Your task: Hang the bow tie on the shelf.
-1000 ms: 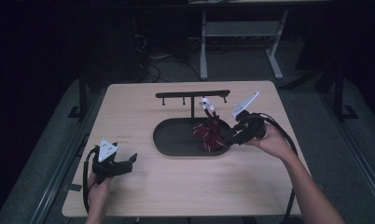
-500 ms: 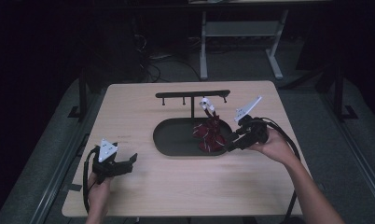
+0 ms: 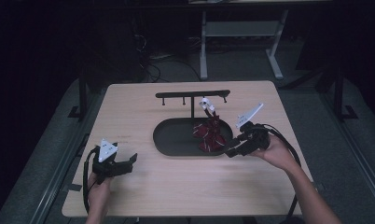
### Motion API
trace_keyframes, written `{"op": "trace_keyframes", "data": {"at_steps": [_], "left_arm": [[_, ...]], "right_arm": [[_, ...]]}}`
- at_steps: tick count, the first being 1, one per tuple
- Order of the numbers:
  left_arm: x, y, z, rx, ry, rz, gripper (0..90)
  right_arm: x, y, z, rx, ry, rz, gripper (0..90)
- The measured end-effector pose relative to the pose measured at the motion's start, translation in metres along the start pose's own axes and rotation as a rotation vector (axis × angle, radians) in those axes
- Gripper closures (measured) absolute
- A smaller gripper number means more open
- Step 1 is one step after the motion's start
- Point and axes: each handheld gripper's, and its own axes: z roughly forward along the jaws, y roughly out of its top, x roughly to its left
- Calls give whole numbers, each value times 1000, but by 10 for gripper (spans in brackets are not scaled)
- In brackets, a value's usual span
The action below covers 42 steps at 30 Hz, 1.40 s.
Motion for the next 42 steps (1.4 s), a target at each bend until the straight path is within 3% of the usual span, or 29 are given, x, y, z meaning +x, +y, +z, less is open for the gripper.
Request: {"op": "trace_keyframes", "data": {"at_steps": [22, 24, 25, 33, 35, 42], "left_arm": [[-2, 0, 0, 1, -3, 3, 135], [-2, 0, 0, 0, -3, 2, 135], [-2, 0, 0, 0, -3, 2, 135], [-2, 0, 1, -3, -3, 2, 135], [-2, 0, 1, -3, -4, 3, 135], [-1, 0, 1, -1, -2, 4, 135]], "right_arm": [[7, -40, 10, 8, 22, 82, 498], [7, -42, 11, 2, 13, 66, 499], [9, -42, 10, 5, 20, 88, 499], [10, -54, 12, -8, 22, 83, 497], [13, -56, 11, -7, 30, 110, 496], [18, -65, 14, -14, 19, 118, 481]]}}
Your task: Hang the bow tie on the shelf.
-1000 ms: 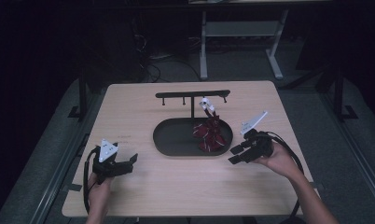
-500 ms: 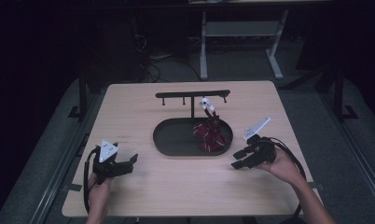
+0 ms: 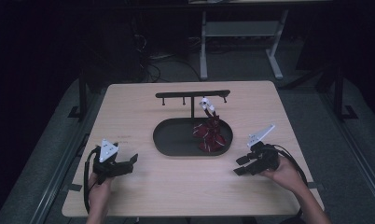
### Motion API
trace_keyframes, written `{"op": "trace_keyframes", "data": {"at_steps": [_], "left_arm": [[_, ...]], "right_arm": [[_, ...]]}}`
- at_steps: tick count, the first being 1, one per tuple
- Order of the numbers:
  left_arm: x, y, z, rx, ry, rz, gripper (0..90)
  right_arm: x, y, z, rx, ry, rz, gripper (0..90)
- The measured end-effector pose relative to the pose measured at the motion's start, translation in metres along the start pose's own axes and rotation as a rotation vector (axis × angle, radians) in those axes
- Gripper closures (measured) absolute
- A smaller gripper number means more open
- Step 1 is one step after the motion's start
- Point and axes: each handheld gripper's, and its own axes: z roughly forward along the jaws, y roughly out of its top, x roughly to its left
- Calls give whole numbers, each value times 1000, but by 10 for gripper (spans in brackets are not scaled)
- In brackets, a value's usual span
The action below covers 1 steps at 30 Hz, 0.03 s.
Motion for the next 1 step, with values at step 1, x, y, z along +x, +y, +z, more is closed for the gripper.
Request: {"op": "trace_keyframes", "data": {"at_steps": [1], "left_arm": [[0, 0, 0, 0, 0, 0, 135]], "right_arm": [[0, 0, 0, 0, 0, 0, 481]]}}
